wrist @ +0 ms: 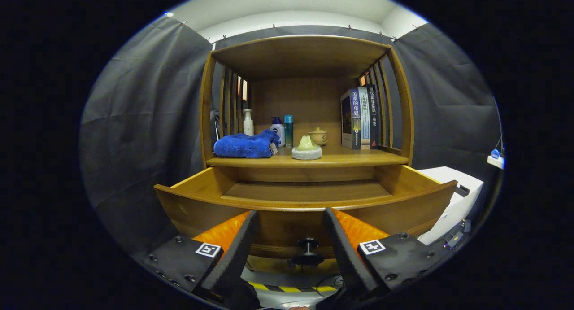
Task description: Pull open the drawer, take out the items inside it, and place them on the countertop above the cabinet.
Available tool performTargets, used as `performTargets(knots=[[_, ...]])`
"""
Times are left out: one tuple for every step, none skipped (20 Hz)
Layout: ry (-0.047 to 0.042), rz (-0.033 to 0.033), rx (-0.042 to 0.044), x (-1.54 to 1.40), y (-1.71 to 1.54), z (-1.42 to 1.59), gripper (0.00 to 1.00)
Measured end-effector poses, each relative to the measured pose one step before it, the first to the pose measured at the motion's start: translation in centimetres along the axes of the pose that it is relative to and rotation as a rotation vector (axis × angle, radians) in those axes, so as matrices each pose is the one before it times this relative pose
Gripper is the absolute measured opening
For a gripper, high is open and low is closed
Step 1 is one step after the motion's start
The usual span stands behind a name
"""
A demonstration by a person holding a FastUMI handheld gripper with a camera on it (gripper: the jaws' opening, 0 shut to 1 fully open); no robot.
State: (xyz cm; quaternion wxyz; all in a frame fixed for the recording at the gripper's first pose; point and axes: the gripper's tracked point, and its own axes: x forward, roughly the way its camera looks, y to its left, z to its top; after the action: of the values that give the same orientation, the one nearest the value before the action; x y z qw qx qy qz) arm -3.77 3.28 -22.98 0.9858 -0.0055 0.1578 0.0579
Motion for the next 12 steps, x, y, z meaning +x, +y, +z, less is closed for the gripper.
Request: performTargets(knots=[[-0.00696, -0.00368, -0.00552, 0.005, -0.122, -0.176, 0.96], [-0.00700, -0.00986, -0.00343, 0.119, -0.351, -0.056, 0.96], [0.00449, -0.00961, -0.00209, 0.047, -0.149, -0.303, 0.96], [0.00822, -0.01146, -0.00100, 0.086, -0.128, -0.298, 0.96], [0.00574, -0.01000, 0.00058, 0.080, -0.087, -0.149, 0.96], [-0.00581, -0.00515, 0.00638, -0.054, 0.072, 0.208, 0.96], [-0.00466, -0.00429, 0.00298, 0.124, -0.006, 0.067, 0.96], [-0.00422, -0.00570, -0.00407, 0.085, -0.145, 0.003, 0.96], [-0.00424, -0.00150, 0.00062, 0.072, 0.027, 0.114, 0.96], [-0.00043, -0.00297, -0.00250, 0.100, -0.128, 0.077, 0.96], [0.00431, -0.00667, 0.00145, 0.257, -0.063, 0.007, 0.96], [0.00479, -0.00422, 0.00479, 0.416, 0.048, 0.199, 0.96]])
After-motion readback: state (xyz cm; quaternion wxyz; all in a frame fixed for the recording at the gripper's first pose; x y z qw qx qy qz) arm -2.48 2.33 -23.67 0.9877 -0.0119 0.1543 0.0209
